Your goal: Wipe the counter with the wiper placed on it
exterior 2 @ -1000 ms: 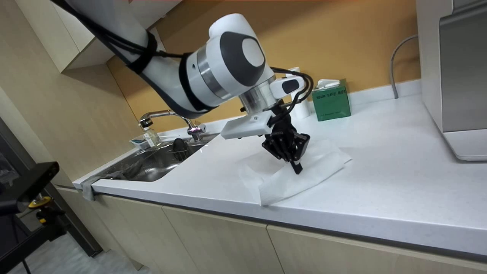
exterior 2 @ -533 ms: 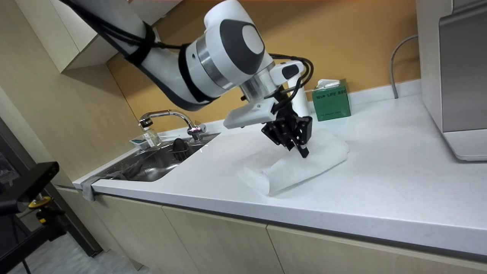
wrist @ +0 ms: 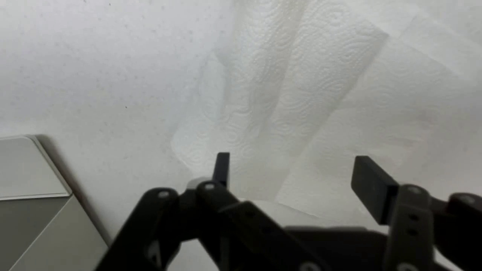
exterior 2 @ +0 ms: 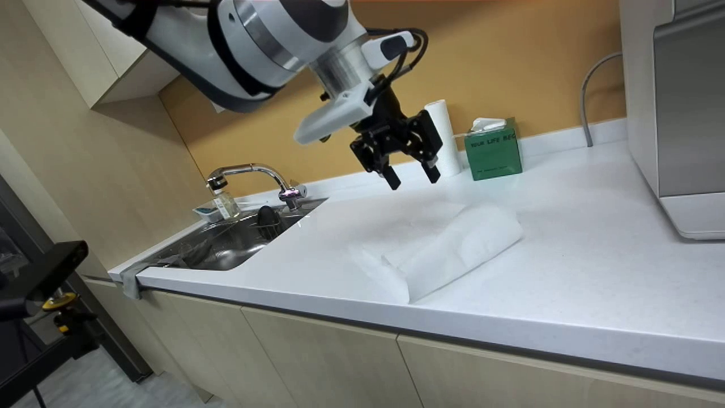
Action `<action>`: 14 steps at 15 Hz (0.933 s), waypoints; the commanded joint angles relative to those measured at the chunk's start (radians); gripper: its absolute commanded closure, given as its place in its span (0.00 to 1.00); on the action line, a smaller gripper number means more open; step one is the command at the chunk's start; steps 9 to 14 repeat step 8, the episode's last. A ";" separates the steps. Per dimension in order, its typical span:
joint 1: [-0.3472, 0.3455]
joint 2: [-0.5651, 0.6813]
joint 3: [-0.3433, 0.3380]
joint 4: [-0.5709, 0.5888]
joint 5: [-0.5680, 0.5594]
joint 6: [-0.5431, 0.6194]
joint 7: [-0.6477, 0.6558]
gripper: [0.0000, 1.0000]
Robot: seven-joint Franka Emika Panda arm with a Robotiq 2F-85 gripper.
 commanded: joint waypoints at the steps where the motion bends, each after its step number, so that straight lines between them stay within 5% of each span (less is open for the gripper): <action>1: -0.021 -0.055 0.047 -0.006 0.068 -0.066 -0.103 0.00; 7: -0.019 0.000 0.081 -0.011 0.189 -0.070 -0.333 0.00; 14: -0.021 0.021 0.084 -0.008 0.203 -0.081 -0.350 0.00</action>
